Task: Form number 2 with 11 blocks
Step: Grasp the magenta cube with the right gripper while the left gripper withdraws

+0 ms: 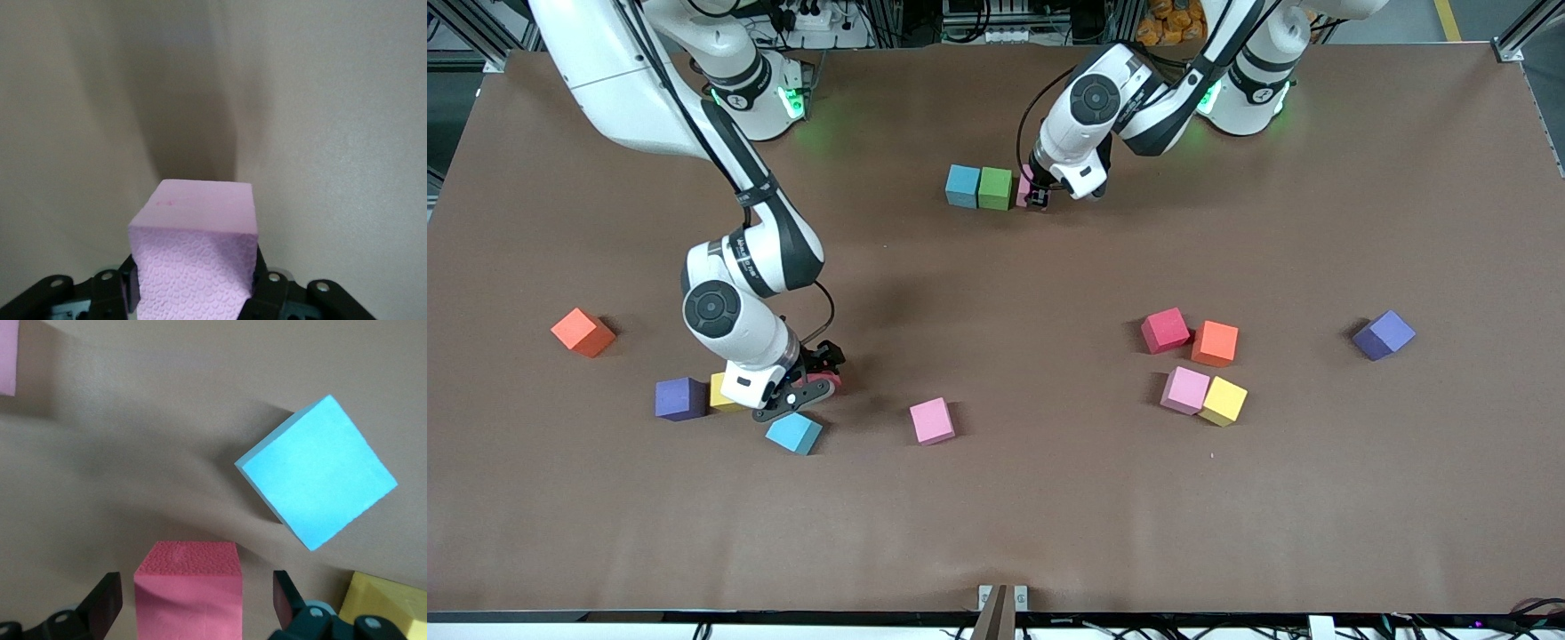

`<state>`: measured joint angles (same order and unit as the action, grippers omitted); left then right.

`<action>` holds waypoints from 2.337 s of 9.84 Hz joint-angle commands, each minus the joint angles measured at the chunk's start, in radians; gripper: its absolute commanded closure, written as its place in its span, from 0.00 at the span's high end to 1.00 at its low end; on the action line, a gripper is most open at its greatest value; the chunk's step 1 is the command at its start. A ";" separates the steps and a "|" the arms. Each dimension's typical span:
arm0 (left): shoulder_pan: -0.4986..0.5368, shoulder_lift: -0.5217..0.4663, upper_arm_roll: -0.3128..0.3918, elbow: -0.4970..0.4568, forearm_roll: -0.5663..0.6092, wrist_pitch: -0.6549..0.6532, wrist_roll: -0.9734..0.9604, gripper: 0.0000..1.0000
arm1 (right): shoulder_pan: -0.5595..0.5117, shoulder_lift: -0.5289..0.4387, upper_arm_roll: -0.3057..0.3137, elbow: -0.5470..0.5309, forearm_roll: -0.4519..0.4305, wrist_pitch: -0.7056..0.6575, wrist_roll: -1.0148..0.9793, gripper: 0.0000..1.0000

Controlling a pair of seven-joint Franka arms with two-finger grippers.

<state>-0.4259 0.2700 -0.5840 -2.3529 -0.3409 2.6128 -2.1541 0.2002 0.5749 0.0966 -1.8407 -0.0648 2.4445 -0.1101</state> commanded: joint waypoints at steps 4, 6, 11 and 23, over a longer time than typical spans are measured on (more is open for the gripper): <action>-0.005 0.054 0.001 0.034 -0.010 0.019 -0.030 0.00 | -0.016 0.025 0.018 -0.018 0.048 0.025 -0.006 0.67; -0.005 0.057 0.001 0.032 -0.009 0.020 -0.030 0.00 | -0.012 0.023 0.020 -0.014 0.048 0.019 -0.005 0.40; -0.019 0.077 0.001 0.034 0.002 0.021 -0.030 0.00 | 0.007 -0.003 0.072 -0.008 0.078 -0.016 0.081 0.16; -0.027 0.120 0.001 0.040 0.007 0.041 -0.029 0.00 | 0.100 -0.038 0.178 -0.017 0.083 -0.010 0.453 0.18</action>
<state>-0.4456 0.3734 -0.5834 -2.3247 -0.3407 2.6387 -2.1673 0.2803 0.5655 0.2727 -1.8418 0.0006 2.4407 0.2833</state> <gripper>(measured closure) 0.396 0.383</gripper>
